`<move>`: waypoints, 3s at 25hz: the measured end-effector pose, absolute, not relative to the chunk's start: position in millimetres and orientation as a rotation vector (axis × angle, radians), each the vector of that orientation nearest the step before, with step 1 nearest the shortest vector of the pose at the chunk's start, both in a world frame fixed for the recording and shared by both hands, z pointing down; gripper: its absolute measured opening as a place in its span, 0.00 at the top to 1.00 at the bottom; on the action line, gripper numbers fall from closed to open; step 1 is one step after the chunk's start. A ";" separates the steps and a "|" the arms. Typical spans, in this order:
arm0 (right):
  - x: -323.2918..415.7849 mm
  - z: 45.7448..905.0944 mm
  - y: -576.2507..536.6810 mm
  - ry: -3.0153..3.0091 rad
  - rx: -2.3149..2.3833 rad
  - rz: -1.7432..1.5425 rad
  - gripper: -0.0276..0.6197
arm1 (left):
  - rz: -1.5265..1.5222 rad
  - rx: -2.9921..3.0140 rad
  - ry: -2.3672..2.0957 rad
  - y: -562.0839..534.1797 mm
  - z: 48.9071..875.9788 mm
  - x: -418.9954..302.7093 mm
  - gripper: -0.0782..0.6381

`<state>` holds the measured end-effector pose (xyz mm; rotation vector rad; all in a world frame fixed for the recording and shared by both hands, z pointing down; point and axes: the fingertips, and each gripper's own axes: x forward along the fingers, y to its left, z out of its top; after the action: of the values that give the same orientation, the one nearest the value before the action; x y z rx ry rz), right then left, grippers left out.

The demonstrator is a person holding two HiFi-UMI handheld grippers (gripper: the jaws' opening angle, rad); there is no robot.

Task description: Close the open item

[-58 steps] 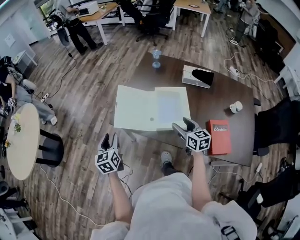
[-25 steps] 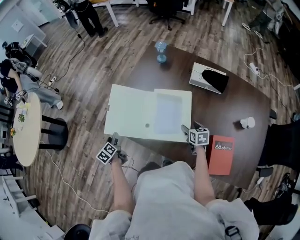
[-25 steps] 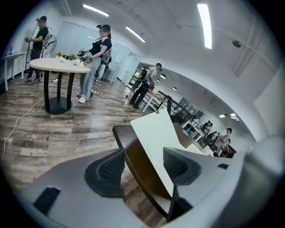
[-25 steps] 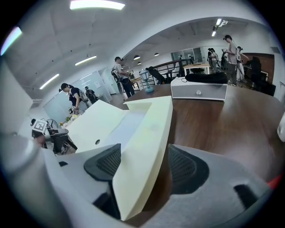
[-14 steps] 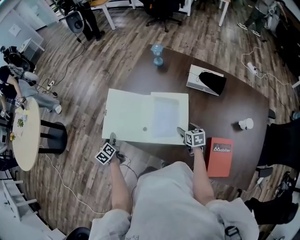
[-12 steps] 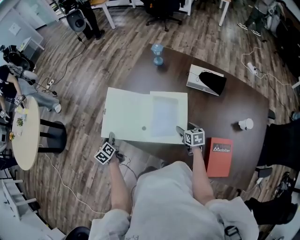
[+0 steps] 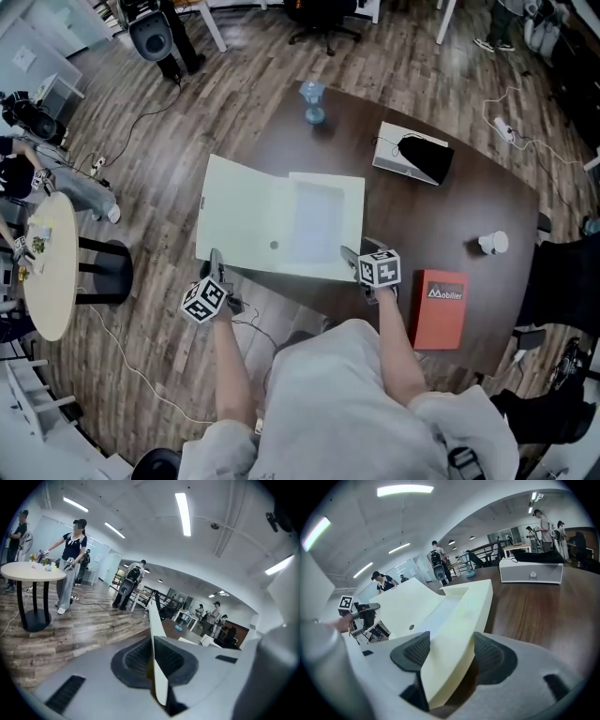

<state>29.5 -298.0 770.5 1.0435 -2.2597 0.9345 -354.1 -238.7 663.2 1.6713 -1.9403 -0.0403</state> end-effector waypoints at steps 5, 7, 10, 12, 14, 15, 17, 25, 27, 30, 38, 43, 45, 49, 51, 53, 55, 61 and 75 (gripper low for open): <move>19.4 771.6 -299.0 -2.257 1.050 0.954 0.54 | -0.009 1.769 -1.951 -245.8 640.6 -343.1 0.88; 15.4 772.2 -299.0 -2.254 1.055 0.960 0.55 | 0.012 1.800 -1.954 -246.9 634.3 -338.7 0.88; 13.0 773.3 -301.3 -2.256 1.061 0.953 0.56 | 0.057 1.840 -1.972 -249.0 626.4 -331.9 0.87; 10.9 773.3 -303.7 -2.257 1.060 0.945 0.57 | 0.072 1.861 -1.974 -248.3 622.9 -328.9 0.87; 8.1 774.0 -306.2 -2.260 1.055 0.936 0.57 | 0.086 1.881 -1.973 -246.5 619.8 -326.7 0.87; 6.9 774.6 -307.6 -2.262 1.053 0.932 0.58 | 0.096 1.895 -1.970 -246.0 618.3 -324.6 0.87; 3.9 774.8 -311.7 -2.267 1.052 0.926 0.58 | 0.120 1.931 -1.962 -246.4 614.5 -318.9 0.87; -22.4 774.6 -309.7 -2.288 1.006 0.967 0.63 | 0.350 2.089 -2.004 -254.0 589.8 -291.3 0.87; -28.2 774.8 -307.2 -2.296 0.997 0.978 0.64 | 0.409 2.124 -2.005 -256.8 585.7 -285.1 0.87; -31.1 773.5 -306.1 -2.291 1.000 1.000 0.66 | 0.471 2.187 -1.973 -258.6 582.3 -272.9 0.87; -40.8 775.3 -305.3 -2.303 1.014 1.116 0.70 | 0.586 2.349 -1.828 -257.4 591.1 -235.6 0.87; -47.7 775.7 -301.8 -2.297 0.995 1.136 0.71 | 0.804 2.473 -1.749 -256.4 605.3 -208.6 0.87; -48.5 776.1 -301.8 -2.299 0.995 1.136 0.71 | 0.897 2.516 -1.694 -254.0 609.0 -195.5 0.87; -50.9 775.9 -302.1 -2.300 1.001 1.128 0.71 | 0.985 2.561 -1.616 -248.9 618.7 -178.9 0.87; -51.6 774.9 -302.0 -2.305 0.999 1.127 0.70 | 0.994 2.563 -1.603 -247.1 623.5 -173.9 0.87; -50.9 775.0 -302.0 -2.306 0.998 1.130 0.70 | 1.007 2.566 -1.591 -245.8 627.9 -168.8 0.87; -49.7 775.9 -302.0 -2.304 1.001 1.139 0.71 | 1.037 2.575 -1.575 -244.5 631.6 -163.9 0.87; -49.0 774.7 -301.8 -2.305 1.007 1.155 0.71 | 1.114 2.611 -1.507 -239.6 643.0 -152.0 0.87; -53.1 775.2 -295.2 -2.344 0.975 1.138 0.69 | 1.244 2.657 -1.362 -232.8 667.2 -136.7 0.87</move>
<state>-53.1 -295.2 775.2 0.9748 -2.3442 1.1381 -136.7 -232.8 667.2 2.6573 -1.3616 1.2437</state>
